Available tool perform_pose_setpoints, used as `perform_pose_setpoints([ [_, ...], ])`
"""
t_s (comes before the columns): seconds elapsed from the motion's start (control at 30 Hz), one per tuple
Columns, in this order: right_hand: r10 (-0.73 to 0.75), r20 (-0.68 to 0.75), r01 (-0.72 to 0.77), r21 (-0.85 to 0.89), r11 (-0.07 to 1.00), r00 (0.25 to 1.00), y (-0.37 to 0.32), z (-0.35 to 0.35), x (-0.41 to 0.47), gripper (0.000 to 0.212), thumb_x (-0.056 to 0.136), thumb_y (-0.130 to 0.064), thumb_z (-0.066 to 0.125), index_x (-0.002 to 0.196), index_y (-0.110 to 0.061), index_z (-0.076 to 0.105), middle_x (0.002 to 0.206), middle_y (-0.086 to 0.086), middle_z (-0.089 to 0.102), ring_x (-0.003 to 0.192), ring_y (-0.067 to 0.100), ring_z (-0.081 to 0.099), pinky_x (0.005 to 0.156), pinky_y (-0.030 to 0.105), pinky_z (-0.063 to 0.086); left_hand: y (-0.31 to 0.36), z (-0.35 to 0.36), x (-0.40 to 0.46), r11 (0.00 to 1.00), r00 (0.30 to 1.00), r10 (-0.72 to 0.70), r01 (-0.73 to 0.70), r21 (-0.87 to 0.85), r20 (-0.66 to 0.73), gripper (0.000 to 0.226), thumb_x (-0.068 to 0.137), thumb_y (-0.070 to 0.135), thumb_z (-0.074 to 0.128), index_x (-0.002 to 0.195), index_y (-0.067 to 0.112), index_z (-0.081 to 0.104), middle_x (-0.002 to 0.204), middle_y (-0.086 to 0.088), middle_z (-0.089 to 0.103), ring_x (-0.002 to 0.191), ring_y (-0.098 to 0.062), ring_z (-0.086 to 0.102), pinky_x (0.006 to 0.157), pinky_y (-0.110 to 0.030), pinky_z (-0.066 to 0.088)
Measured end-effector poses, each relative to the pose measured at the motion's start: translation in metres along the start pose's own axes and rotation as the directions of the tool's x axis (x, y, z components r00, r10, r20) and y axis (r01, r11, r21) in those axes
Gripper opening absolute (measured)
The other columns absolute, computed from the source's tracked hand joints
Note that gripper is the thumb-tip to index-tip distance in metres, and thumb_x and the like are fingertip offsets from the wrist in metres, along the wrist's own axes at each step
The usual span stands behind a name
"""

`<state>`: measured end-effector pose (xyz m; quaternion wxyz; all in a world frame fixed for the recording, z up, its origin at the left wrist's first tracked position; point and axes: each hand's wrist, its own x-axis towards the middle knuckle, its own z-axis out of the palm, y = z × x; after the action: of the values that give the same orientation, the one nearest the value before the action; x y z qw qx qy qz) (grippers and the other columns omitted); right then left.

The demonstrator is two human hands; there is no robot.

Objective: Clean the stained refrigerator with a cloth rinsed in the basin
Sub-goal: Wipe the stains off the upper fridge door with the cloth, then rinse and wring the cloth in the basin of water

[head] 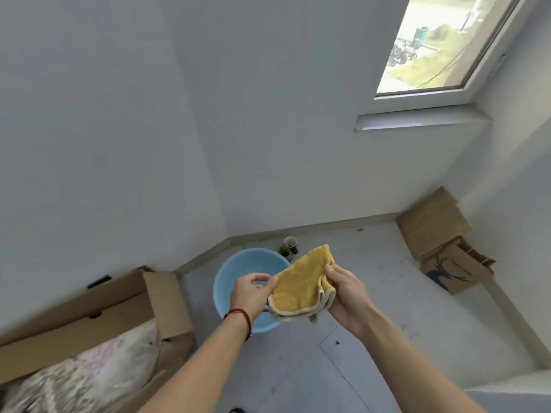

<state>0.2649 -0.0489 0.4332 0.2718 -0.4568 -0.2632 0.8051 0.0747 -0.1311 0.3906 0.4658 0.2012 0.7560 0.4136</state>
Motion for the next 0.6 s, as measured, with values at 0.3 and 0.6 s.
perform_pose_setpoints([
  [0.3, 0.130, -0.044, -0.136, -0.217, 0.967, 0.991, 0.074, 0.036, 0.118, 0.038, 0.105, 0.009, 0.029, 0.121, 0.003, 0.064, 0.110, 0.024, 0.074, 0.099, 0.032, 0.074, 0.093, 0.049, 0.061, -0.056, -0.011, 0.050, 0.931, 0.926, -0.296, 0.335, -0.147, 0.236, 0.051, 0.089, 0.060, 0.066, 0.134, 0.039, 0.055, 0.135, 0.007, 0.054, 0.127, -0.014, 0.051, 0.095, -0.038, 0.050],
  [0.6, 0.047, -0.118, -0.115, -0.680, 0.724, 0.992, 0.189, -0.024, 0.312, 0.052, 0.099, 0.005, 0.039, 0.112, -0.037, 0.066, 0.112, -0.006, 0.074, 0.105, 0.010, 0.068, 0.094, 0.034, 0.057, -0.206, 0.014, 0.233, 0.915, 0.921, -0.381, 0.363, -0.176, -0.079, 0.026, 0.106, 0.016, 0.049, 0.093, 0.019, 0.071, 0.099, -0.007, 0.074, 0.098, -0.030, 0.071, 0.086, -0.052, 0.060],
])
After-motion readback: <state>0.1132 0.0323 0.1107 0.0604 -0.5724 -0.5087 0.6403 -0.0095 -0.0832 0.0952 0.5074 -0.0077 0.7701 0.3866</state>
